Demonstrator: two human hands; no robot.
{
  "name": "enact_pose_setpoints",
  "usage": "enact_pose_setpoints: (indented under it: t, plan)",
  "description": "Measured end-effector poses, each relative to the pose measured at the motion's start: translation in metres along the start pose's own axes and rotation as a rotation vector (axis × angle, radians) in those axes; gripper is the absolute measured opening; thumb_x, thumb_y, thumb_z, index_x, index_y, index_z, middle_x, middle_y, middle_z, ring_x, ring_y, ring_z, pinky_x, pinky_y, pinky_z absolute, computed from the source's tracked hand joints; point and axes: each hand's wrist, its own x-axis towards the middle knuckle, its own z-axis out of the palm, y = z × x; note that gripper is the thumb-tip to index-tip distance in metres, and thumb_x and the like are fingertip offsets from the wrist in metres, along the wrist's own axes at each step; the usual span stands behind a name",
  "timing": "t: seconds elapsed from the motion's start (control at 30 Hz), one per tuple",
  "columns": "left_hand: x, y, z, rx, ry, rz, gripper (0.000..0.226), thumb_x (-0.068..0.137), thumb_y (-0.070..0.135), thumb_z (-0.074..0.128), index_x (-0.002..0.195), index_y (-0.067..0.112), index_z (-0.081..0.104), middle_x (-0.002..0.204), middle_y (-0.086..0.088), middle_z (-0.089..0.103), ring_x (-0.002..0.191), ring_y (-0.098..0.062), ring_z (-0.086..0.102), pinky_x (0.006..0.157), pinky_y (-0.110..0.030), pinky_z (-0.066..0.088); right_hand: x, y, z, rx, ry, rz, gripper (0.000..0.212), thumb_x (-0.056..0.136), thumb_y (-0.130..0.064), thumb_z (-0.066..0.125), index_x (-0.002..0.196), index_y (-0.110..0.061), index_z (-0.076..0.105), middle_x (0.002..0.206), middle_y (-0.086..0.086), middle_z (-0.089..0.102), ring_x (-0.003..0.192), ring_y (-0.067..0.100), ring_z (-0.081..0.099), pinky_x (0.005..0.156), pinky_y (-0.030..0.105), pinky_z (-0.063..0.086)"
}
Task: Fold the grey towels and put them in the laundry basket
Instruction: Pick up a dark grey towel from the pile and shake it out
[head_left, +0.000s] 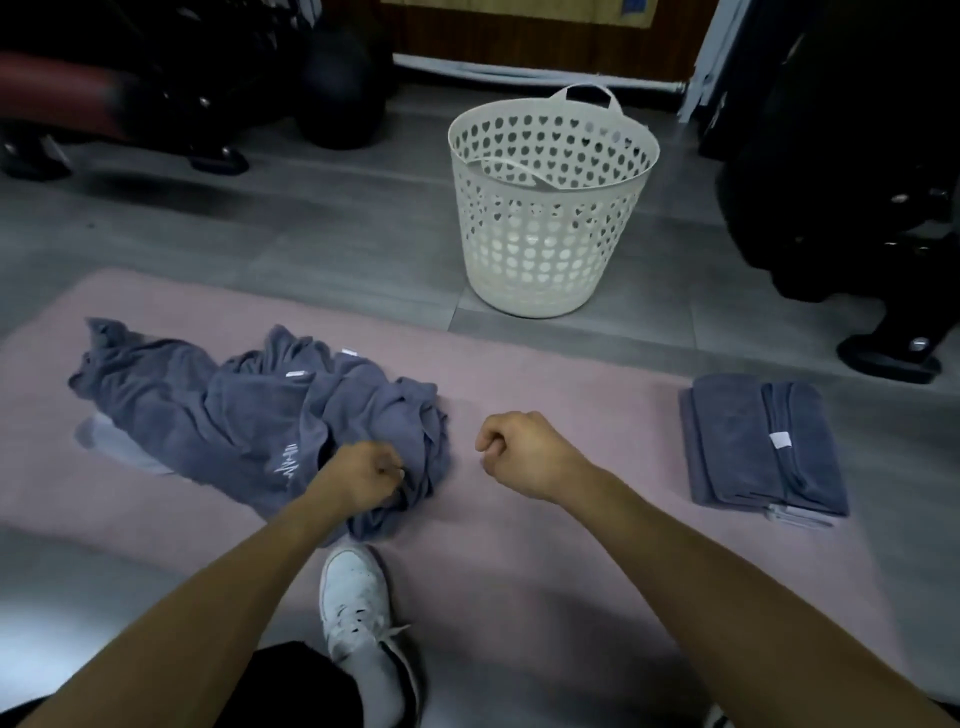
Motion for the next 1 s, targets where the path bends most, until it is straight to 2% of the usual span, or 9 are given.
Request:
enact_pose_setpoints:
  t: [0.2, 0.27, 0.33, 0.43, 0.5, 0.67, 0.8, 0.93, 1.0]
  plan:
    - [0.049, -0.023, 0.048, -0.019, 0.053, -0.084, 0.017, 0.088, 0.022, 0.063, 0.09, 0.005, 0.065, 0.1, -0.013, 0.068, 0.097, -0.032, 0.063, 0.076, -0.034, 0.049, 0.019, 0.02, 0.037, 0.049, 0.01, 0.056, 0.019, 0.085, -0.01, 0.052, 0.092, -0.015, 0.069, 0.098, 0.001, 0.068, 0.085, 0.018, 0.064, 0.079, 0.032, 0.056]
    - [0.061, -0.024, 0.061, 0.046, 0.006, -0.161, 0.05, 0.082, 0.031, 0.07, 0.125, 0.014, 0.05, 0.135, -0.018, 0.044, 0.119, -0.037, 0.047, 0.09, -0.043, 0.049, 0.024, 0.031, 0.031, 0.044, 0.02, 0.059, 0.017, 0.086, -0.011, 0.054, 0.091, -0.019, 0.068, 0.098, -0.001, 0.069, 0.086, 0.014, 0.063, 0.077, 0.024, 0.052]
    - [0.071, -0.032, 0.072, 0.131, -0.045, -0.242, 0.072, 0.083, 0.035, 0.069, 0.142, 0.025, 0.029, 0.148, -0.02, 0.016, 0.128, -0.042, 0.031, 0.101, -0.05, 0.043, 0.027, 0.042, 0.023, 0.033, 0.024, 0.063, 0.015, 0.085, -0.012, 0.055, 0.084, -0.024, 0.065, 0.095, -0.003, 0.068, 0.084, 0.013, 0.063, 0.071, 0.018, 0.045]
    - [0.076, -0.036, 0.07, 0.112, 0.085, -0.181, 0.033, 0.089, 0.013, 0.053, 0.122, 0.01, 0.056, 0.12, -0.02, 0.053, 0.104, -0.04, 0.056, 0.088, -0.045, 0.051, 0.028, 0.055, 0.013, 0.057, 0.042, 0.082, 0.013, 0.085, -0.012, 0.057, 0.084, -0.022, 0.066, 0.089, -0.004, 0.069, 0.077, 0.01, 0.062, 0.063, 0.01, 0.04]
    - [0.074, -0.034, 0.054, 0.029, 0.194, -0.15, 0.022, 0.087, 0.005, 0.052, 0.103, 0.004, 0.067, 0.103, -0.021, 0.063, 0.09, -0.04, 0.062, 0.079, -0.041, 0.053, 0.027, 0.059, 0.01, 0.079, 0.055, 0.092, 0.013, 0.086, -0.011, 0.058, 0.085, -0.02, 0.067, 0.087, -0.006, 0.067, 0.074, 0.007, 0.06, 0.059, 0.003, 0.037]
    - [0.052, -0.007, -0.013, 0.035, 0.305, 0.11, 0.02, 0.083, -0.001, 0.053, 0.09, 0.002, 0.071, 0.091, -0.014, 0.068, 0.083, -0.028, 0.062, 0.078, -0.041, 0.053, 0.026, 0.047, -0.002, 0.114, 0.065, 0.072, 0.017, 0.085, -0.009, 0.055, 0.082, -0.023, 0.065, 0.089, -0.004, 0.068, 0.082, 0.012, 0.064, 0.063, 0.008, 0.041]
    - [0.025, 0.03, -0.082, 0.099, 0.389, 0.34, 0.035, 0.073, 0.007, 0.045, 0.092, 0.005, 0.075, 0.089, -0.016, 0.072, 0.082, -0.034, 0.066, 0.074, -0.037, 0.053, 0.023, 0.012, -0.028, 0.141, 0.113, 0.022, 0.013, 0.086, -0.012, 0.058, 0.087, -0.022, 0.067, 0.085, -0.009, 0.064, 0.078, 0.009, 0.061, 0.063, 0.011, 0.043]
    - [0.002, 0.064, -0.139, 0.092, 0.525, 0.513, 0.035, 0.069, -0.004, 0.048, 0.089, 0.005, 0.075, 0.09, -0.008, 0.073, 0.085, -0.02, 0.064, 0.081, -0.025, 0.049, 0.013, -0.019, -0.059, 0.17, 0.177, -0.057, 0.009, 0.086, -0.013, 0.063, 0.09, -0.02, 0.067, 0.085, -0.006, 0.066, 0.081, 0.012, 0.063, 0.062, 0.006, 0.042]
    - [-0.014, 0.083, -0.154, -0.047, 0.606, 0.507, 0.031, 0.076, -0.007, 0.052, 0.09, 0.008, 0.076, 0.088, 0.006, 0.071, 0.087, -0.011, 0.063, 0.082, -0.017, 0.047, 0.006, -0.03, -0.07, 0.222, 0.2, -0.074, 0.02, 0.085, -0.022, 0.068, 0.105, -0.021, 0.065, 0.095, -0.006, 0.066, 0.086, 0.013, 0.063, 0.07, 0.012, 0.045]
